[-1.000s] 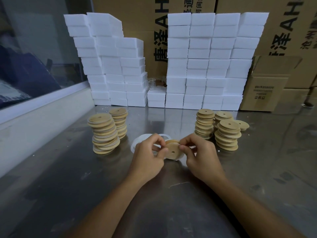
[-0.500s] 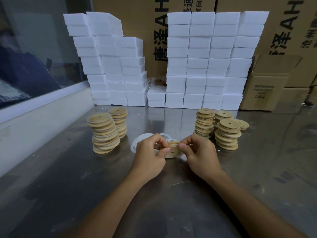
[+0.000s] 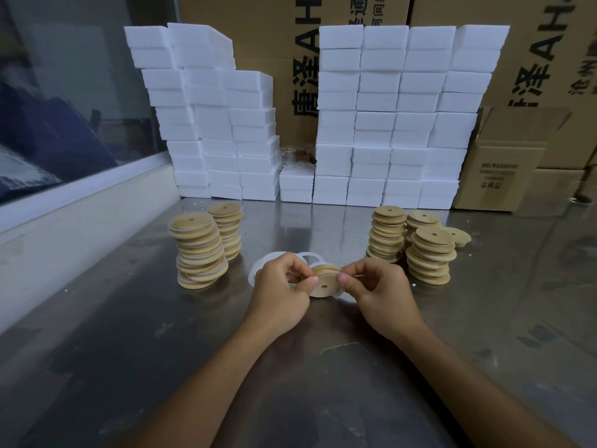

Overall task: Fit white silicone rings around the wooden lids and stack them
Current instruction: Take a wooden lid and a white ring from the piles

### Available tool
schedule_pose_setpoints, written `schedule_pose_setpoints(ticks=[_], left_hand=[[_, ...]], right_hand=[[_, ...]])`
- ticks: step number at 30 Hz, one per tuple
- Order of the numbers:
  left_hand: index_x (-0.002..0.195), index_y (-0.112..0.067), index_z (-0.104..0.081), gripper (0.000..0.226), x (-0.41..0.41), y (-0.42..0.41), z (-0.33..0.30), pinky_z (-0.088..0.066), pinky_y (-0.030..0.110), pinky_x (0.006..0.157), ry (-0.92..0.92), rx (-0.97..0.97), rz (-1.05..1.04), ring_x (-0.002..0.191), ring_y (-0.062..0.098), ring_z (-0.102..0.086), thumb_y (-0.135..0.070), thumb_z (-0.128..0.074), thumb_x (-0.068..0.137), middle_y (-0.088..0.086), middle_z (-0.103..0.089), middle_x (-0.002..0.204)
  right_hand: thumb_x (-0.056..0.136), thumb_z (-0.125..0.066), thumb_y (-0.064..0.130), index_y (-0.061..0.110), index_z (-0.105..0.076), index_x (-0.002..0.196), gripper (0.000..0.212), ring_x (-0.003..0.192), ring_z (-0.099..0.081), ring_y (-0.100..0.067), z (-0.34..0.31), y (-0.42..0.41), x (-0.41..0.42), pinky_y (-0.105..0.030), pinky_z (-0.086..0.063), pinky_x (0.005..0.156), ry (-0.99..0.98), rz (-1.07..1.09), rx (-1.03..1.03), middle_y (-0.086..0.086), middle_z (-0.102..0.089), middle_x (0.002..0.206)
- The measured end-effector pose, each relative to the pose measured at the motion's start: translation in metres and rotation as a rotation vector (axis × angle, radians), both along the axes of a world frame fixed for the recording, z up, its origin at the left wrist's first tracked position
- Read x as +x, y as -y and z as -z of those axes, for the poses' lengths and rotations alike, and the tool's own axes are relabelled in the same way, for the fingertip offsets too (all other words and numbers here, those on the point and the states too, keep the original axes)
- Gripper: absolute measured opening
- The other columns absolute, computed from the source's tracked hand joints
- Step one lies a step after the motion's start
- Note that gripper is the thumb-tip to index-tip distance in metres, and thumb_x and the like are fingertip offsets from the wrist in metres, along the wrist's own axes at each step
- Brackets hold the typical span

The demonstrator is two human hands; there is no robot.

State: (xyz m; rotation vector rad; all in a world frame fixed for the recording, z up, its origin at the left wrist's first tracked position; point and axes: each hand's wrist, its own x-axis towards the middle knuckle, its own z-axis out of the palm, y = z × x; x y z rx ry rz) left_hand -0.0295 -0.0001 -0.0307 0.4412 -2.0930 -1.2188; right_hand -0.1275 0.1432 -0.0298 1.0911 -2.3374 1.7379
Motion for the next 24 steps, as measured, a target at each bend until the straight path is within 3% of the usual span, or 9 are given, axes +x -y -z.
schedule_pose_setpoints(ticks=[6, 14, 20, 24], left_hand=[[0.073, -0.024, -0.061, 0.023, -0.0009, 0.0018, -0.0004, -0.059, 0.042, 0.079, 0.001, 0.043, 0.011, 0.082, 0.013, -0.07, -0.008, -0.076, 0.081, -0.003, -0.072, 0.083], [0.075, -0.018, -0.061, 0.02, -0.0049, 0.0039, 0.0025, -0.06, 0.051, 0.075, 0.001, 0.221, 0.014, 0.084, 0.026, -0.072, -0.004, -0.072, 0.084, 0.011, -0.073, 0.086], [0.077, -0.011, -0.06, 0.018, -0.0035, -0.0005, -0.0014, -0.062, 0.034, 0.063, -0.018, 0.294, 0.033, 0.078, 0.02, -0.073, 0.001, -0.069, 0.085, 0.01, -0.072, 0.083], [0.076, -0.01, -0.059, 0.018, -0.0033, -0.0007, -0.0017, -0.059, 0.026, 0.057, -0.038, 0.351, 0.046, 0.073, 0.012, -0.073, 0.004, -0.068, 0.085, 0.0, -0.072, 0.073]], right_hand=[[0.083, -0.076, 0.008, 0.018, -0.072, 0.082, 0.011, 0.076, -0.072, -0.009, -0.0005, 0.0004, -0.0007, -0.027, -0.058, 0.075, 0.068, -0.025, -0.025, 0.003, -0.075, 0.08], [0.084, -0.074, 0.002, 0.009, -0.071, 0.078, 0.01, 0.079, -0.072, -0.027, -0.0042, 0.0027, -0.0038, -0.045, -0.06, 0.08, 0.138, -0.012, -0.021, -0.01, -0.074, 0.078], [0.084, -0.075, 0.008, 0.012, -0.073, 0.081, 0.005, 0.073, -0.07, -0.013, 0.0004, 0.0015, -0.0031, -0.031, -0.058, 0.072, 0.11, -0.026, -0.03, -0.002, -0.074, 0.077], [0.087, -0.074, 0.012, 0.017, -0.071, 0.083, 0.006, 0.07, -0.067, -0.007, 0.0033, 0.0014, -0.0043, -0.022, -0.054, 0.067, 0.093, -0.032, 0.008, 0.003, -0.073, 0.075]])
